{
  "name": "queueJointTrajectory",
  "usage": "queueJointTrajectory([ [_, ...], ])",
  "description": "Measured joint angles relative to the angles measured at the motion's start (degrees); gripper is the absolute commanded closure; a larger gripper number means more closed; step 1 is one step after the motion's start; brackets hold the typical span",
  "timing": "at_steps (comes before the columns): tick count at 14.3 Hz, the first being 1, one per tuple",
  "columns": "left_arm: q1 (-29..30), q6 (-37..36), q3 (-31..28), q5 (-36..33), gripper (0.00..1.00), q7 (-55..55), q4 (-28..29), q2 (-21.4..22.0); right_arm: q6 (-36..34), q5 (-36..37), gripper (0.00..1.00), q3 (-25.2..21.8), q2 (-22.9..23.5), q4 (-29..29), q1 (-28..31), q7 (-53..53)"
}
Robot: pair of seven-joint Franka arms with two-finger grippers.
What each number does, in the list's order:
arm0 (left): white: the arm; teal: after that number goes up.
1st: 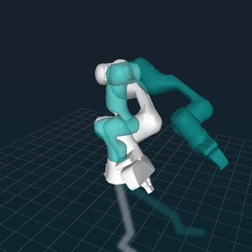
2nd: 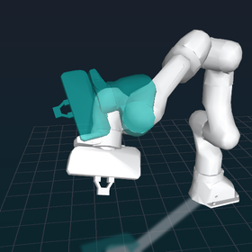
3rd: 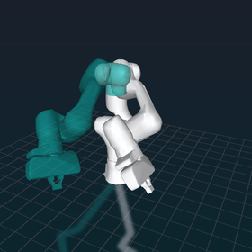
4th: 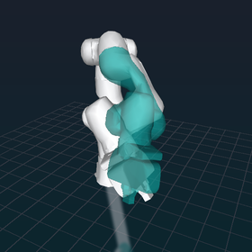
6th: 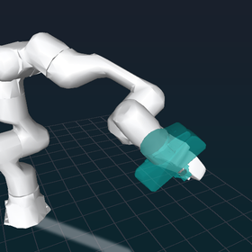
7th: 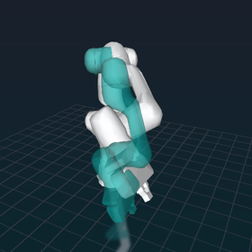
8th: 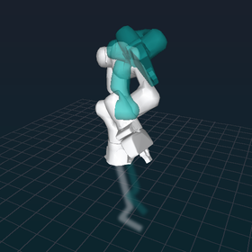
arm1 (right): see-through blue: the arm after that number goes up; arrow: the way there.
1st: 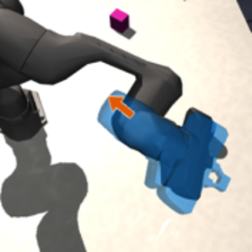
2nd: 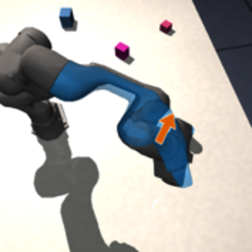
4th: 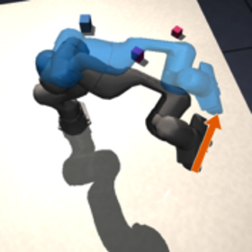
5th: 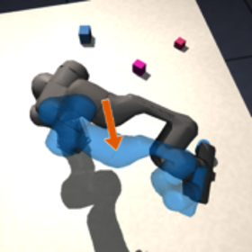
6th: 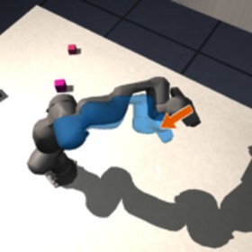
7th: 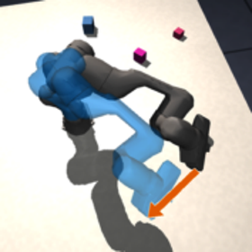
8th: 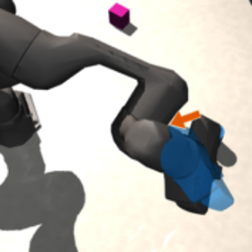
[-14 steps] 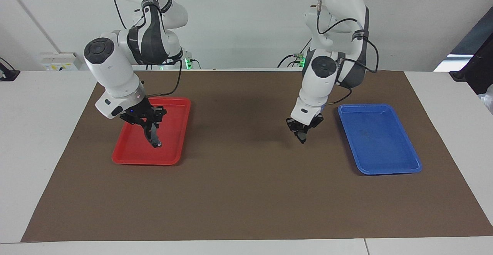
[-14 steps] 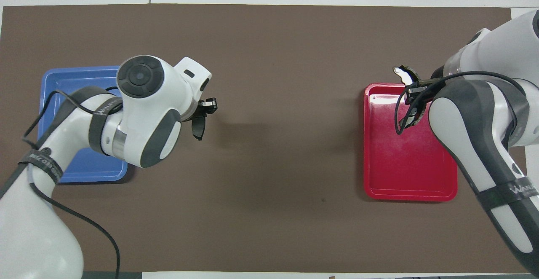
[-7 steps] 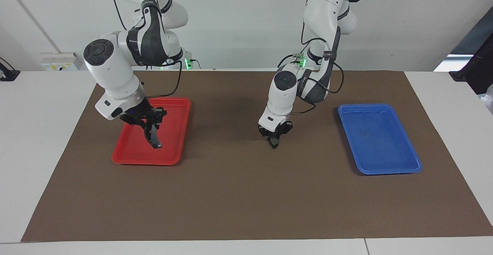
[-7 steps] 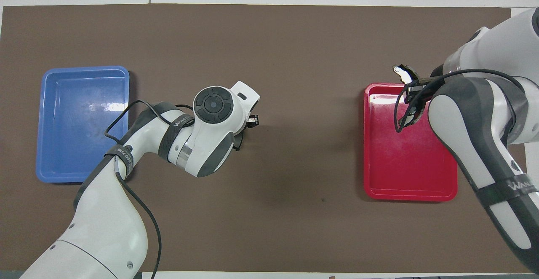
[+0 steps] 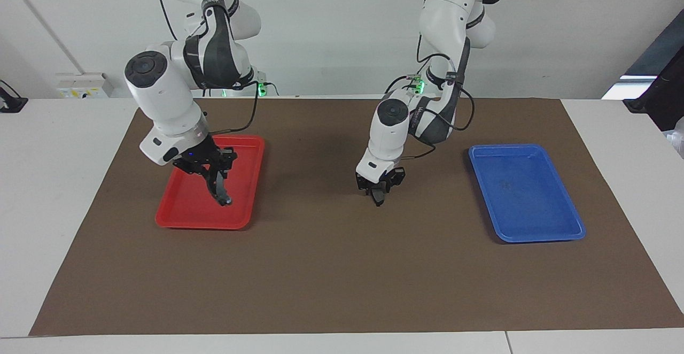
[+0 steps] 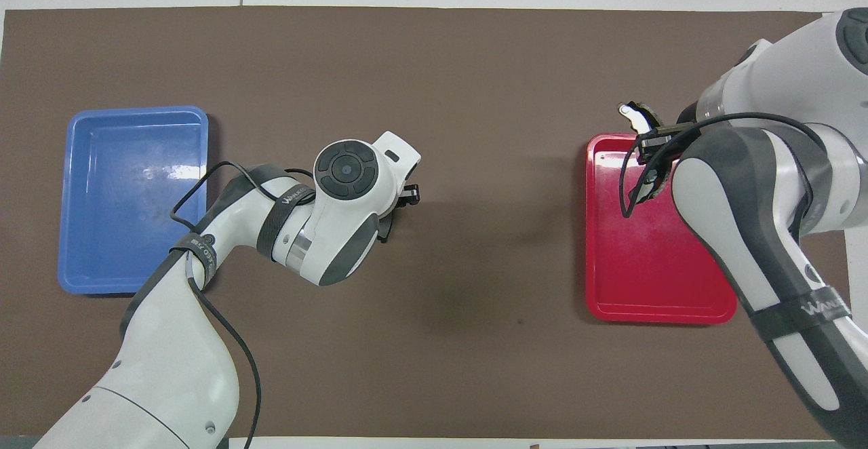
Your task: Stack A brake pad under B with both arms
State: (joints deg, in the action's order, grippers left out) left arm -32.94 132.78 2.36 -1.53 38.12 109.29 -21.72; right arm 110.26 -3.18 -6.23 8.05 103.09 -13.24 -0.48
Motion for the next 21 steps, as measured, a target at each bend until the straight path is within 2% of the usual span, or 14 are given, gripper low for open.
queueJointTrajectory([
  [4,3.1,-0.7,-0.9,0.0,0.0,-2.3,-0.2,3.0,-1.5,0.0,0.71,0.2,1.2,-3.0,-5.8,-6.4],
  [11,18.5,-12.2,-1.4,0.0,0.0,-22.9,0.0,12.7,-0.9,-2.3,0.7,0.4,6.2,-8.8,-18.6,-25.0],
  [13,24.2,-14.0,-1.5,0.0,0.0,-31.0,-0.1,15.0,3.2,-3.6,0.7,0.4,8.9,-9.5,-22.7,-29.1],
  [16,31.0,-20.0,-1.7,0.1,0.0,-41.0,-1.7,18.0,11.3,-3.7,0.7,0.4,15.8,-9.7,-27.7,-33.2],
  [19,35.1,-29.6,-1.8,1.0,0.0,-45.2,-8.5,19.3,17.3,-3.8,0.69,0.4,21.6,-10.4,-30.6,-35.8],
  [21,36.2,-34.8,-1.8,1.1,0.0,-45.4,-13.3,19.6,18.7,-3.8,0.68,0.4,22.8,-10.6,-31.8,-36.5],
])
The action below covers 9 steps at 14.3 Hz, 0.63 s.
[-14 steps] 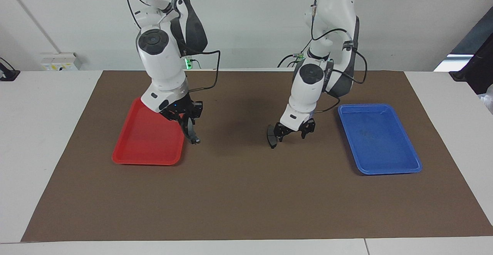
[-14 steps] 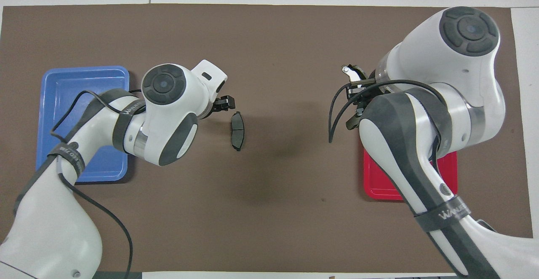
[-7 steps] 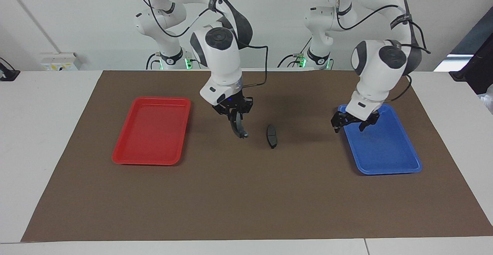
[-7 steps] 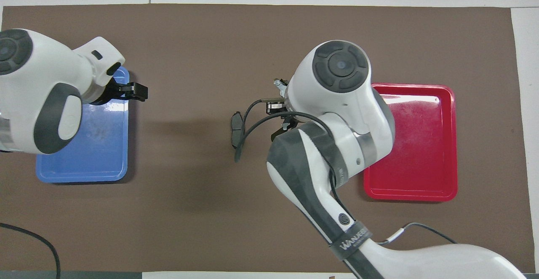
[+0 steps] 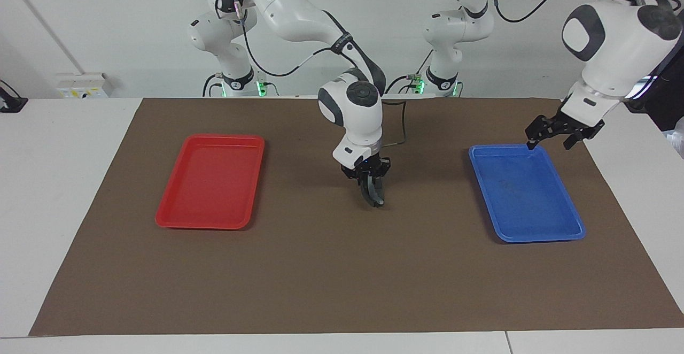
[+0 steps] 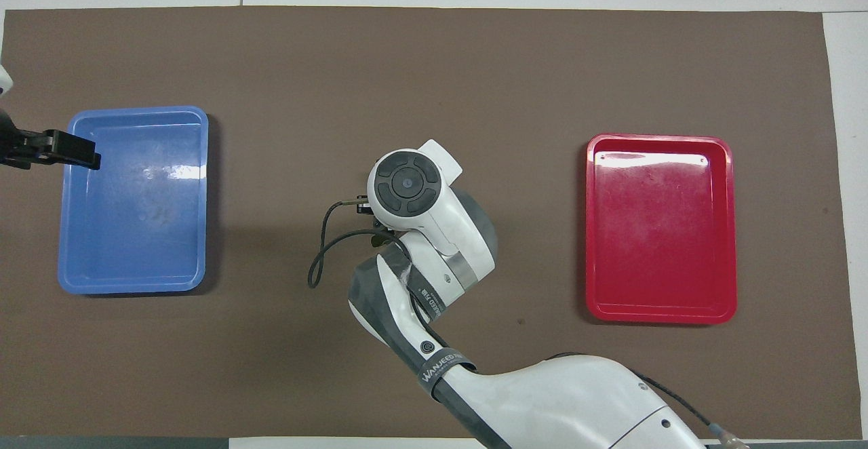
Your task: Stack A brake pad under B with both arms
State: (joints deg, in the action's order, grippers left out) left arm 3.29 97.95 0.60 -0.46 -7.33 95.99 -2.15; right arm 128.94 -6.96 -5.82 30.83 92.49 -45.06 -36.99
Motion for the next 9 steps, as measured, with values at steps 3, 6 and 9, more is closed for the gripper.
queueJointTrajectory([
  [3,0.1,-3.5,0.0,0.0,0.0,0.0,-3.4,0.1,1.5,-0.1,0.68,0.0,0.1,0.2,-0.2,0.0],
  [6,0.2,-5.2,0.1,0.0,0.0,0.3,-3.0,1.4,2.4,-0.2,0.68,0.0,0.1,1.5,-0.2,0.0],
  [9,0.1,-5.8,0.2,0.0,0.0,2.7,-1.1,3.5,4.0,-0.2,0.68,0.3,0.2,2.5,-0.2,0.0],
])
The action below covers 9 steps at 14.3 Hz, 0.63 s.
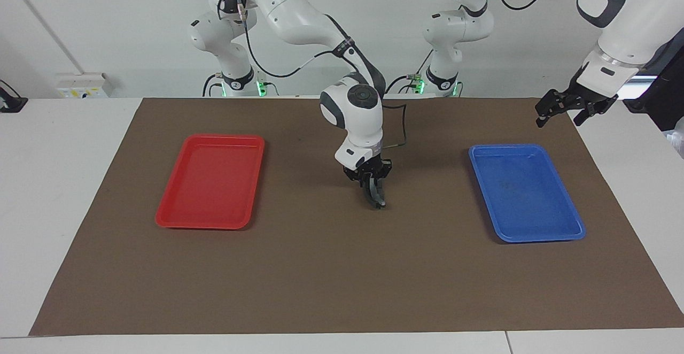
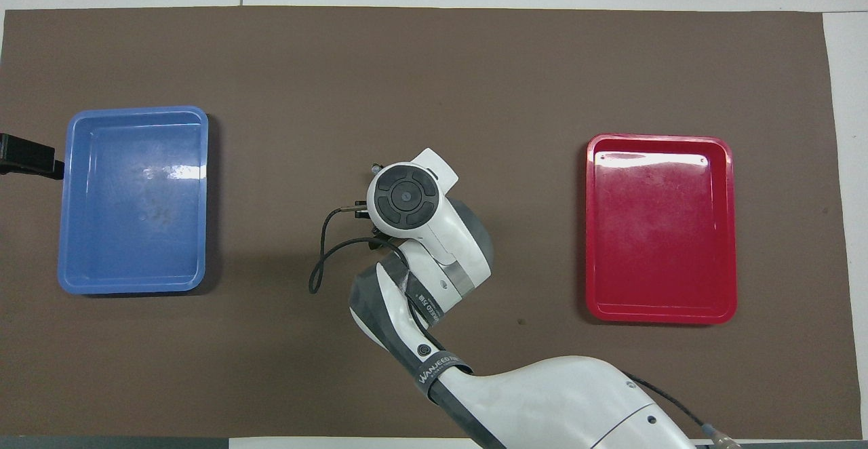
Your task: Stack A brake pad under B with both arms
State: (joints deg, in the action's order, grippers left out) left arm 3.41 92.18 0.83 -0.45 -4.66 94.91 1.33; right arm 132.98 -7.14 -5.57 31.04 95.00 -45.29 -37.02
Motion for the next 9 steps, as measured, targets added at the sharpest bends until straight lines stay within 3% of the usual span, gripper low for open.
queueJointTrajectory([
  [3,-0.1,0.0,0.3,-0.2,0.0,0.9,1.4,0.7,0.1,0.0,0.64,0.5,0.1,0.1,-0.1,0.0],
  [4,-0.1,0.0,0.4,-0.3,0.0,1.0,1.6,0.8,0.1,0.0,0.56,0.6,0.1,0.1,-0.1,0.0],
  [5,-0.1,0.0,0.4,-0.3,0.0,1.1,1.7,0.8,0.1,0.0,0.4,0.6,0.2,0.2,-0.3,0.0],
  [6,-0.1,0.0,0.5,-0.3,0.0,1.2,1.7,0.8,0.1,0.0,0.13,0.7,0.2,0.4,-0.4,0.0],
  [7,-0.1,0.0,0.6,-0.3,0.0,1.2,1.7,0.8,0.1,0.0,0.0,0.7,0.2,0.5,-0.4,0.0],
  [9,-0.1,0.0,0.7,-0.3,0.0,1.2,1.7,0.9,0.1,0.0,0.0,0.7,0.1,0.1,-0.4,0.0],
])
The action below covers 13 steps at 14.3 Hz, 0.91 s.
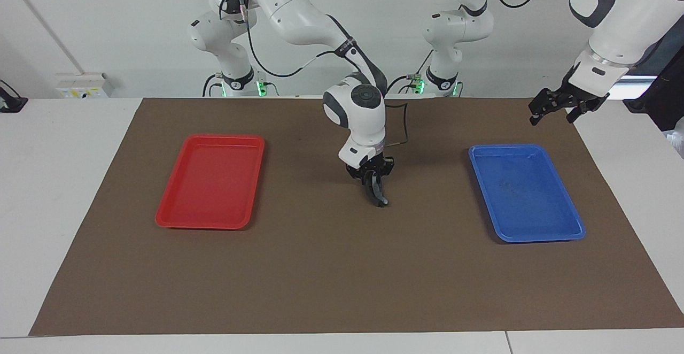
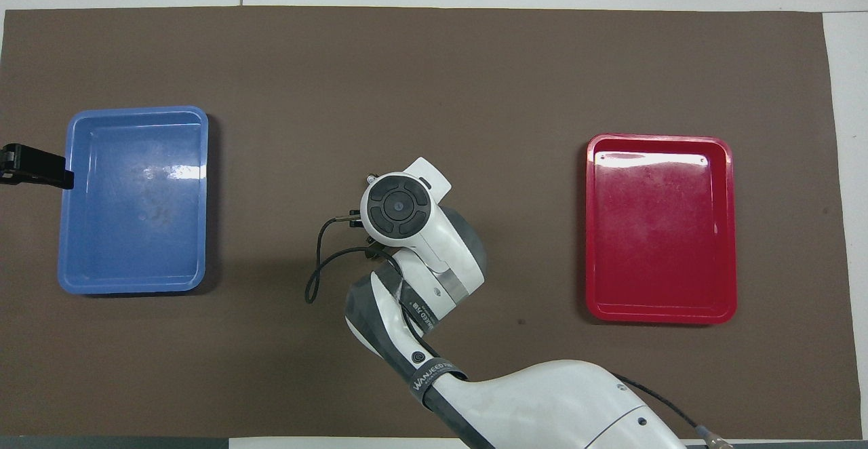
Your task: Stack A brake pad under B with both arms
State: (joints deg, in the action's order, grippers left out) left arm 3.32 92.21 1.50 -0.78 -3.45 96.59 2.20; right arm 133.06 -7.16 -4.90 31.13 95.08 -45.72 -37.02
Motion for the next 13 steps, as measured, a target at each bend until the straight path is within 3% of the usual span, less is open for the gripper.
queueJointTrajectory([
  [3,0.0,0.0,0.0,0.0,0.0,0.1,0.0,0.0,-2.2,0.1,0.0,-1.4,-1.2,-2.9,0.8,0.0],
  [5,0.1,0.0,-0.1,-0.1,0.0,0.2,0.0,0.0,-6.8,0.6,0.0,-2.9,-5.2,-4.6,4.9,0.6],
  [10,0.2,0.0,-0.5,-0.1,0.0,0.3,0.0,0.0,-32.3,2.0,0.0,-3.4,-20.9,-5.2,24.6,15.6],
  [13,0.2,0.0,-0.5,-0.1,0.0,0.3,0.0,0.0,-43.3,3.8,0.0,-3.3,-27.8,-5.1,33.7,25.7],
])
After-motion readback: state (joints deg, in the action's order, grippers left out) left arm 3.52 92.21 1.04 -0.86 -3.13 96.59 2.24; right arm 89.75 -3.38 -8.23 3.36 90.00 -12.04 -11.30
